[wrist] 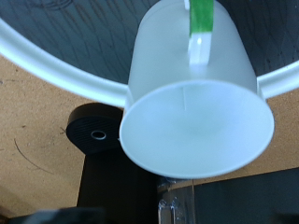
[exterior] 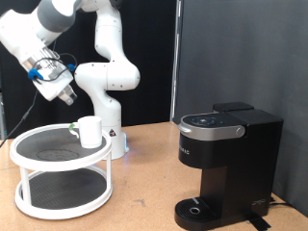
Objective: Make a cup of coffee with the keurig machine
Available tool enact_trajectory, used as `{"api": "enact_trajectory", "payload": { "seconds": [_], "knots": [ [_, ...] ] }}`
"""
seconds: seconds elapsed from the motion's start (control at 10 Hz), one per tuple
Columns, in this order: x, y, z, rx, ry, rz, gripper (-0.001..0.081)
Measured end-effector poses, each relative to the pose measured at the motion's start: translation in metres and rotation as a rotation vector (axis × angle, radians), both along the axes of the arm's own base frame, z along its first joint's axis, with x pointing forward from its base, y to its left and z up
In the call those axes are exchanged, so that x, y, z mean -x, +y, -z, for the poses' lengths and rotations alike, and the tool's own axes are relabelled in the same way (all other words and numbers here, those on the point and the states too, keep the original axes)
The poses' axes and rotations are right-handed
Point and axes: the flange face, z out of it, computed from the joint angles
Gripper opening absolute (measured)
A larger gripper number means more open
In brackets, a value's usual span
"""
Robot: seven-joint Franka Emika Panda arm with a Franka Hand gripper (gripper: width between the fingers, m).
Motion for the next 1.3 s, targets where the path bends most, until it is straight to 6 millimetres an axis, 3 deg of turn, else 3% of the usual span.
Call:
{"api": "enact_trajectory", "payload": {
  "seconds": [0.1,0.2,0.3,0.4,0.5,1.3],
  "knots": [
    [0.001,0.001,0.007,0.003,0.003,0.01,0.038],
    [0.004,0.002,0.015,0.002,0.007,0.02,0.0517],
    [0.007,0.005,0.022,-0.007,0.016,0.027,0.0517],
    [0.011,0.006,0.029,-0.011,0.022,0.037,0.0711],
    [0.013,0.007,0.036,-0.01,0.024,0.049,0.0779],
    [0.034,0.002,0.071,0.022,-0.042,0.081,0.0808]
  ]
}}
